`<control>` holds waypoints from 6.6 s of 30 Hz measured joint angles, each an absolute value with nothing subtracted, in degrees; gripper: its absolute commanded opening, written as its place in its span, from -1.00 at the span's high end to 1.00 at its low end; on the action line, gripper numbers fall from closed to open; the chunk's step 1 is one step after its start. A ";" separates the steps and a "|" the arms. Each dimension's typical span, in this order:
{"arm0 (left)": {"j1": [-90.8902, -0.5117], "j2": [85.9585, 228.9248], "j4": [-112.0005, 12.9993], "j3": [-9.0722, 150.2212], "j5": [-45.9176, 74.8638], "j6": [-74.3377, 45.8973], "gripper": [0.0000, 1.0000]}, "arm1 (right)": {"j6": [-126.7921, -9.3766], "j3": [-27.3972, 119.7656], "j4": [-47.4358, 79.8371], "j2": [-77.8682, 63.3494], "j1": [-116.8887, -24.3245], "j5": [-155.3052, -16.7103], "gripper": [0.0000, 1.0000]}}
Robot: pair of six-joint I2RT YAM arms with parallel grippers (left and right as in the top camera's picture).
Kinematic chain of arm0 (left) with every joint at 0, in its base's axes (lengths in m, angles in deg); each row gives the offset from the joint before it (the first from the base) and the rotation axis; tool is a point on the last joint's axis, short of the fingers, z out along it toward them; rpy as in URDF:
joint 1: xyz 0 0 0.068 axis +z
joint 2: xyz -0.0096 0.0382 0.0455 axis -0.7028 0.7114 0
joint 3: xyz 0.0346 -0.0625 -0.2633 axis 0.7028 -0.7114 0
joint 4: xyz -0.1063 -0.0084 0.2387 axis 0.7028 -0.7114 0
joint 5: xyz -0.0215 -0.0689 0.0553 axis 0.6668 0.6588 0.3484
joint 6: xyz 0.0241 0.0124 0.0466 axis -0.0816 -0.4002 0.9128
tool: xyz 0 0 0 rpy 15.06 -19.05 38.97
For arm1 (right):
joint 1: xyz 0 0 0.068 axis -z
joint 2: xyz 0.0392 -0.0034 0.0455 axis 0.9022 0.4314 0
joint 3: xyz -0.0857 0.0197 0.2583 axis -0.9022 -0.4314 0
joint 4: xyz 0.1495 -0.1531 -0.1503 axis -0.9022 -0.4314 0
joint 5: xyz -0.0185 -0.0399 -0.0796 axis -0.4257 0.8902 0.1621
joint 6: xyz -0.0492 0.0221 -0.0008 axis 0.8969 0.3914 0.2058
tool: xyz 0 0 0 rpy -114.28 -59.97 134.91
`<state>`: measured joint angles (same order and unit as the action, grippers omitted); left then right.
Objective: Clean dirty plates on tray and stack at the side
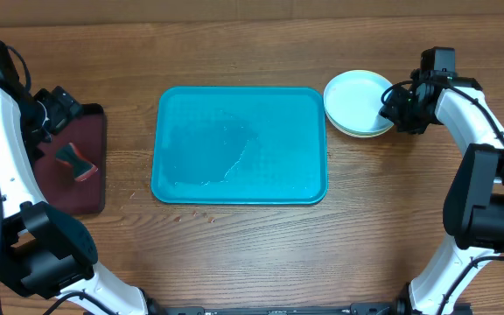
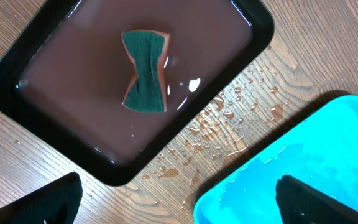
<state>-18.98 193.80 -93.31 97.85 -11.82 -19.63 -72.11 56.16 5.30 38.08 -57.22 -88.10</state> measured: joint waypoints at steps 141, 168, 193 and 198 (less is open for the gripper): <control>-18.98 193.80 -93.31 97.83 -11.62 -19.63 -1.00 | -60.11 -26.63 43.88 -77.19 -69.35 -80.01 -1.00; -18.98 193.82 -93.31 97.83 -11.65 -19.63 -1.00 | -60.11 -26.63 43.88 -77.19 -69.35 -80.03 -1.00; -28.51 188.80 -95.83 96.19 -12.30 -14.27 -0.99 | -60.08 -26.63 43.86 -77.19 -69.35 -80.03 -1.00; -31.66 178.83 -91.43 89.90 -13.81 -13.07 -0.99 | -60.13 -26.63 43.88 -77.19 -69.35 -80.03 -1.00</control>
<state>-31.66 178.83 -91.43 89.90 -13.81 -13.07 -60.13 -26.63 43.88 -77.19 -69.35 -80.03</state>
